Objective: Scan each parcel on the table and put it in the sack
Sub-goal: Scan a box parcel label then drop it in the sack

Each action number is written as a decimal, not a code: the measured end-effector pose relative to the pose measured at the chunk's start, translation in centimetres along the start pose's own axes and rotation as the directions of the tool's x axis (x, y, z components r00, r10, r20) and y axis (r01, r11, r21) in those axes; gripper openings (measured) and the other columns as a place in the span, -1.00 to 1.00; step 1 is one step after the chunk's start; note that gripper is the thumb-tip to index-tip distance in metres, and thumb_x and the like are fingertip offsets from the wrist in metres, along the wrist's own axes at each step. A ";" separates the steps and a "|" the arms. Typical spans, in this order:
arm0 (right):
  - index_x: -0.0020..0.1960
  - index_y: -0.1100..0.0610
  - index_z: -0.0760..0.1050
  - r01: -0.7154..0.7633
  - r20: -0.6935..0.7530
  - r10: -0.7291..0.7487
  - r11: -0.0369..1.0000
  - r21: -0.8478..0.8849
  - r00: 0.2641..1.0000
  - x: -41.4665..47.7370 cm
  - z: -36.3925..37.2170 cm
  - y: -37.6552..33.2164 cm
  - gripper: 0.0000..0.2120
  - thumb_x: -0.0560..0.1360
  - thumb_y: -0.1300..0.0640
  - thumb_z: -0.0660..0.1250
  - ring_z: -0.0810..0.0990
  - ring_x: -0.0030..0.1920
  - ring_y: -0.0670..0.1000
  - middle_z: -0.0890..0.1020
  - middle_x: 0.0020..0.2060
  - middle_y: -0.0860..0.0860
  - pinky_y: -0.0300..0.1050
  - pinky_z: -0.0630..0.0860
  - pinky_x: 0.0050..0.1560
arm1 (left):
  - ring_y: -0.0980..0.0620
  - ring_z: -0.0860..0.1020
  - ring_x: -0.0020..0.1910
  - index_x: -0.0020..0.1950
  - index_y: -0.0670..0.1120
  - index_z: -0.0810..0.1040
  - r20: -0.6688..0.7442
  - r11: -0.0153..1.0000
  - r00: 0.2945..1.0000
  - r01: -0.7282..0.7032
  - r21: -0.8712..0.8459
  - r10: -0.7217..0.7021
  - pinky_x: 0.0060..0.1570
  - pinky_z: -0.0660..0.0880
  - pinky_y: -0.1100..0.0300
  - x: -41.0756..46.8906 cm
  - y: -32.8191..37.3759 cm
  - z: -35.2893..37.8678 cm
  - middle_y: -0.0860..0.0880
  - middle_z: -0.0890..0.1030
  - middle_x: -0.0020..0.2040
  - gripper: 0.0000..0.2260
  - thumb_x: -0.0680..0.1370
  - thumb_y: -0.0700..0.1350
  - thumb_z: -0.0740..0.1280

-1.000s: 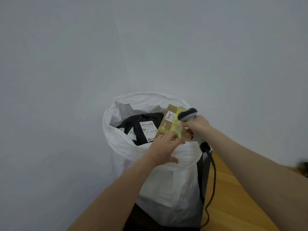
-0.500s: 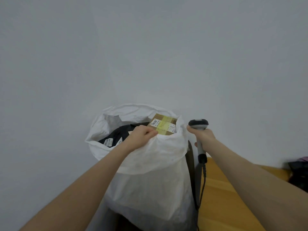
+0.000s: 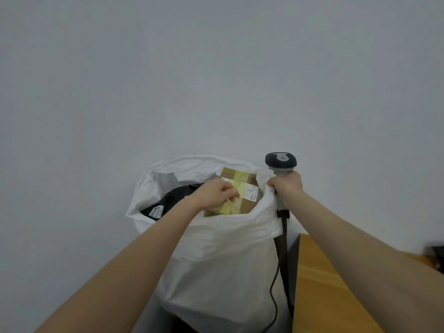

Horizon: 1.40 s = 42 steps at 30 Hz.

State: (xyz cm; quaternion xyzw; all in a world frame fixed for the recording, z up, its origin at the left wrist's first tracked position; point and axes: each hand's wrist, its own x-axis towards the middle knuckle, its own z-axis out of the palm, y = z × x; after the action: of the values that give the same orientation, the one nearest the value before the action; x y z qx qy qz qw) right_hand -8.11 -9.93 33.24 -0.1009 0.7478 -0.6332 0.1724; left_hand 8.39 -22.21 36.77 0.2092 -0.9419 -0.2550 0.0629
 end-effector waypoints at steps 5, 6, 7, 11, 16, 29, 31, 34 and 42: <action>0.00 0.20 0.48 0.026 -0.006 -0.026 0.999 -0.026 1.000 -0.2 -0.9 1.1 -0.77 0.37 0.32 0.39 0.56 -0.13 0.13 0.54 -0.25 0.09 -0.02 0.54 -0.08 | -0.03 0.39 0.37 0.41 0.04 0.42 -0.020 0.946 0.997 0.071 0.316 -0.068 0.31 0.38 0.03 2.8 -1.6 0.1 -0.03 0.39 0.44 -0.63 0.61 -0.15 0.19; -0.04 0.18 0.47 0.043 0.002 -0.043 0.999 -0.024 0.999 -0.2 -0.8 1.2 -0.79 0.36 0.33 0.39 0.56 -0.15 0.12 0.55 -0.25 0.09 -0.01 0.55 -0.09 | -0.05 0.34 0.41 0.45 0.06 0.37 0.008 0.927 0.997 0.072 0.368 -0.081 0.34 0.35 0.00 3.4 -1.9 0.5 -0.05 0.33 0.48 -0.60 0.60 -0.12 0.22; -0.09 0.15 0.45 0.059 0.009 -0.059 0.998 -0.022 0.998 -0.2 -0.7 1.2 -0.80 0.36 0.33 0.39 0.56 -0.17 0.11 0.55 -0.24 0.09 -0.01 0.55 -0.11 | -0.08 0.29 0.44 0.48 0.08 0.31 0.027 0.907 0.994 0.083 0.414 -0.103 0.36 0.32 -0.03 4.1 -2.3 1.0 -0.08 0.27 0.50 -0.56 0.60 -0.08 0.24; -0.22 0.12 0.40 0.055 -0.009 -0.055 0.998 0.024 0.998 0.3 -0.2 1.6 -0.81 0.35 0.34 0.37 0.50 -0.28 0.06 0.51 -0.33 0.07 -0.11 0.45 -0.27 | -0.09 0.41 0.32 0.44 0.07 0.38 0.123 0.923 0.962 0.192 0.333 -0.245 0.24 0.40 0.12 6.0 -3.7 2.8 -0.08 0.35 0.43 -0.48 0.50 -0.02 0.40; -0.24 0.15 0.39 0.038 -0.008 -0.038 0.997 0.064 0.999 1.4 -0.3 1.7 -0.81 0.34 0.37 0.36 0.47 -0.30 0.05 0.47 -0.35 0.06 -0.11 0.42 -0.29 | -0.06 0.50 0.19 0.35 0.07 0.50 0.179 0.903 0.966 0.094 0.420 -0.184 0.12 0.46 0.14 7.6 -3.6 5.2 -0.04 0.44 0.34 -0.52 0.44 -0.08 0.48; -0.05 0.20 0.51 -0.129 -0.055 0.157 0.930 0.344 0.986 0.3 -4.1 3.5 -0.83 0.43 0.19 0.45 0.57 -0.27 0.02 0.59 -0.27 0.06 -0.08 0.58 -0.14 | -0.04 0.51 0.20 0.40 -0.04 0.44 -0.014 0.966 0.999 0.032 0.258 -0.029 0.15 0.45 0.11 9.7 -0.6 3.6 -0.09 0.47 0.34 -0.59 0.55 -0.06 0.32; -0.09 0.20 0.50 -0.202 -0.056 0.255 0.865 0.460 0.965 -0.7 -5.6 3.9 -0.87 0.46 0.19 0.43 0.56 -0.33 0.02 0.59 -0.35 0.07 -0.09 0.58 -0.15 | -0.06 0.47 0.26 0.41 -0.05 0.40 -0.095 0.971 0.996 0.017 0.239 0.006 0.19 0.42 0.06 9.7 1.4 3.7 -0.09 0.38 0.38 -0.58 0.56 -0.02 0.30; -0.08 0.18 0.47 -0.269 -0.051 0.356 0.783 0.561 0.933 -2.8 -7.6 4.8 -0.86 0.48 0.16 0.41 0.55 -0.38 0.01 0.59 -0.40 0.09 -0.09 0.58 -0.18 | -0.08 0.42 0.30 0.43 -0.06 0.36 -0.151 0.965 0.981 -0.084 0.250 0.125 0.22 0.39 0.03 9.5 4.5 4.6 -0.10 0.32 0.40 -0.58 0.59 0.01 0.26; 0.07 0.21 0.48 -0.259 -0.196 0.458 0.751 0.607 0.867 -8.9 -13.7 8.6 -0.78 0.52 0.11 0.40 0.44 -0.50 -0.01 0.53 -0.48 0.06 -0.15 0.43 -0.44 | -0.08 0.37 0.34 0.44 -0.05 0.33 0.045 0.874 0.914 -0.399 0.279 0.403 0.21 0.41 0.01 6.9 12.7 12.7 -0.09 0.32 0.40 -0.58 0.60 -0.02 0.26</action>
State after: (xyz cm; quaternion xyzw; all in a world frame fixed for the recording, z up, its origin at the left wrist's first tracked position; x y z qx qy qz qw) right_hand -4.67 7.42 27.81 0.2102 0.5507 -0.7862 0.1855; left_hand -5.34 -9.46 32.34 0.0181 -0.9909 -0.0980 0.0904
